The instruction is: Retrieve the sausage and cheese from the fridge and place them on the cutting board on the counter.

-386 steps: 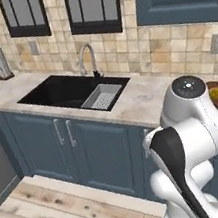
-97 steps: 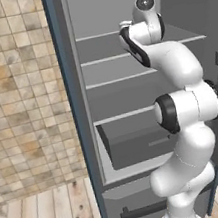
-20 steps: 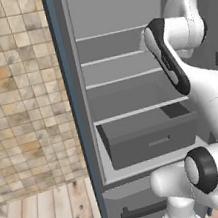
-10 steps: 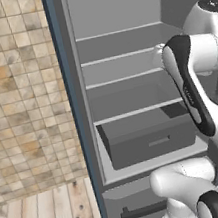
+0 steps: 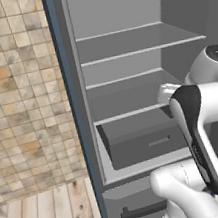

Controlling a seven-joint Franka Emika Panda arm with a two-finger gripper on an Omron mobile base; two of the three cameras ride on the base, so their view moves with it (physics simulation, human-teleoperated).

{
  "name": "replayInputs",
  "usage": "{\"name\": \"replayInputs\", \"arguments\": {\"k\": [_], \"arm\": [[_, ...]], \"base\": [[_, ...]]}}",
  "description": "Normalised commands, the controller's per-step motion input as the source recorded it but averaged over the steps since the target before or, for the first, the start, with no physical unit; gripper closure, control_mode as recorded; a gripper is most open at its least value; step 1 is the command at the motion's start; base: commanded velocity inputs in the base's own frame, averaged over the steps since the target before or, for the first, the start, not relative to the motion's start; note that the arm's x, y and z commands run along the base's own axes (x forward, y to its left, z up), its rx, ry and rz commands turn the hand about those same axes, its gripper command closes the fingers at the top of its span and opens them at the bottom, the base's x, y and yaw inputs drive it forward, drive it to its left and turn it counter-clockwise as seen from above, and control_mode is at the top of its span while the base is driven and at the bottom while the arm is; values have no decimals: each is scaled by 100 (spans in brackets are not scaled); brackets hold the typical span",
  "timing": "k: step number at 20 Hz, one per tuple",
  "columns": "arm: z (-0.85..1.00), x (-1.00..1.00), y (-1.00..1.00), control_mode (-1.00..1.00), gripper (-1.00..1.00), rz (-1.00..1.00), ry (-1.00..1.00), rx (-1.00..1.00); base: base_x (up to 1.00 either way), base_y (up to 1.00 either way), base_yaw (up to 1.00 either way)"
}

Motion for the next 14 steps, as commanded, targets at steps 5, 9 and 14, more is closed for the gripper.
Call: {"name": "replayInputs", "arguments": {"k": [5,9,14], "arm": [[0,0,0,-100,100,0,0,0],[0,0,0,-100,100,0,0,0],[0,0,0,100,100,0,0,0]], "base": [[0,0,0],[0,0,0],[0,0,0]]}}
